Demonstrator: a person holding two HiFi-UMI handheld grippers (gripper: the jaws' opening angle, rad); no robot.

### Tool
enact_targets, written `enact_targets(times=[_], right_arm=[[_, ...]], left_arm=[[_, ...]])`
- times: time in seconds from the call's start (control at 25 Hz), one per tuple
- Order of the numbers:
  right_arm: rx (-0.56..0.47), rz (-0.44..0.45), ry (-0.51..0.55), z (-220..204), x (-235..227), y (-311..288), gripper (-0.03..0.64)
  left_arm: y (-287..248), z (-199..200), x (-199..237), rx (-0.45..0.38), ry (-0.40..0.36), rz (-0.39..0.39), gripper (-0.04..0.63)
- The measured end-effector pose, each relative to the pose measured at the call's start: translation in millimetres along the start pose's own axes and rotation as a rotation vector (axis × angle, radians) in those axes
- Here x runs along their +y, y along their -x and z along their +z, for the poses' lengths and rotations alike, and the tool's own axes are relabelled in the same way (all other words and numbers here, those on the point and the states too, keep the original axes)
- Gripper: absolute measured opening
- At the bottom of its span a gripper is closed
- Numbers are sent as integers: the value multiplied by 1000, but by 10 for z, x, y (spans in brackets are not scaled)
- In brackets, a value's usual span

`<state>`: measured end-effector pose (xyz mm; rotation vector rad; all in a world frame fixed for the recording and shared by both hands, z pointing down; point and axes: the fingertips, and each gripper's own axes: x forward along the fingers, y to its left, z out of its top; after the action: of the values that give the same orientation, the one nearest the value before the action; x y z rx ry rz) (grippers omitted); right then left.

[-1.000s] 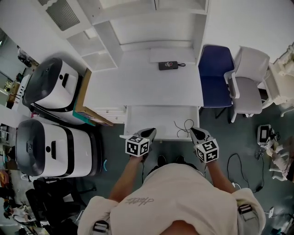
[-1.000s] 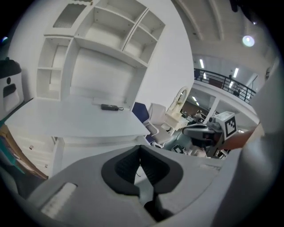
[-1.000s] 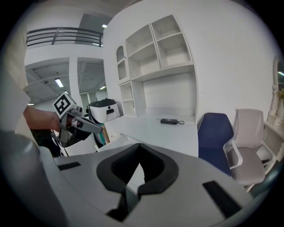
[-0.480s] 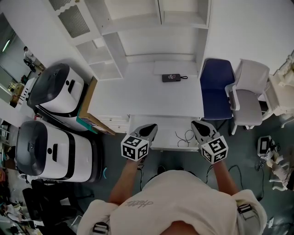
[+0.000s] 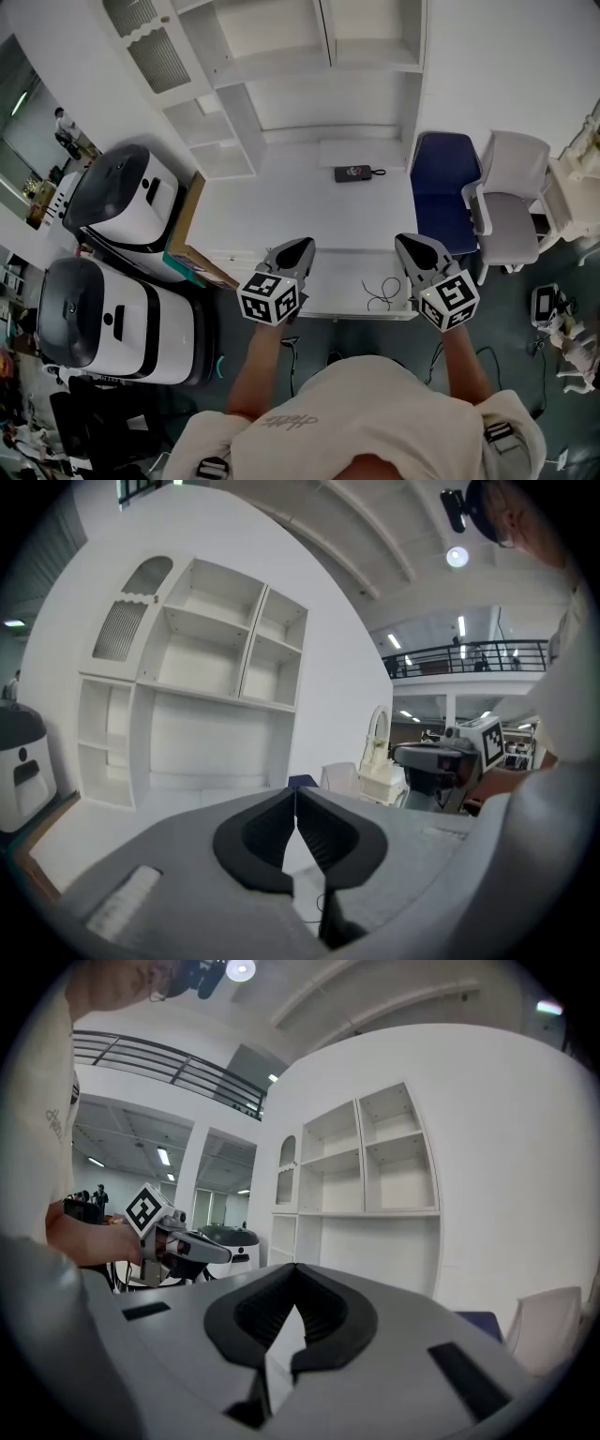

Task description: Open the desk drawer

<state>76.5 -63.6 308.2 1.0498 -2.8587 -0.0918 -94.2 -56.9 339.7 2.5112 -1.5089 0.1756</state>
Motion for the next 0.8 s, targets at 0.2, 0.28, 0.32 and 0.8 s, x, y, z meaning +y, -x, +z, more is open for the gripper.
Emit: enact_targets(times=[0.2, 0.28, 0.32, 0.8], right_arm=[[-34, -5, 63, 191, 36, -11, 2], [-43, -9, 76, 239, 43, -7, 2], [-48, -13, 79, 263, 42, -2, 2], [-121, -69, 57, 491, -55, 111, 2]], left_arm=[[-1, 302, 43, -68, -57, 38, 17], [14, 426, 46, -92, -75, 45, 18], [31, 484, 44, -103, -88, 50, 18], [251, 643, -102, -147, -167, 79, 18]])
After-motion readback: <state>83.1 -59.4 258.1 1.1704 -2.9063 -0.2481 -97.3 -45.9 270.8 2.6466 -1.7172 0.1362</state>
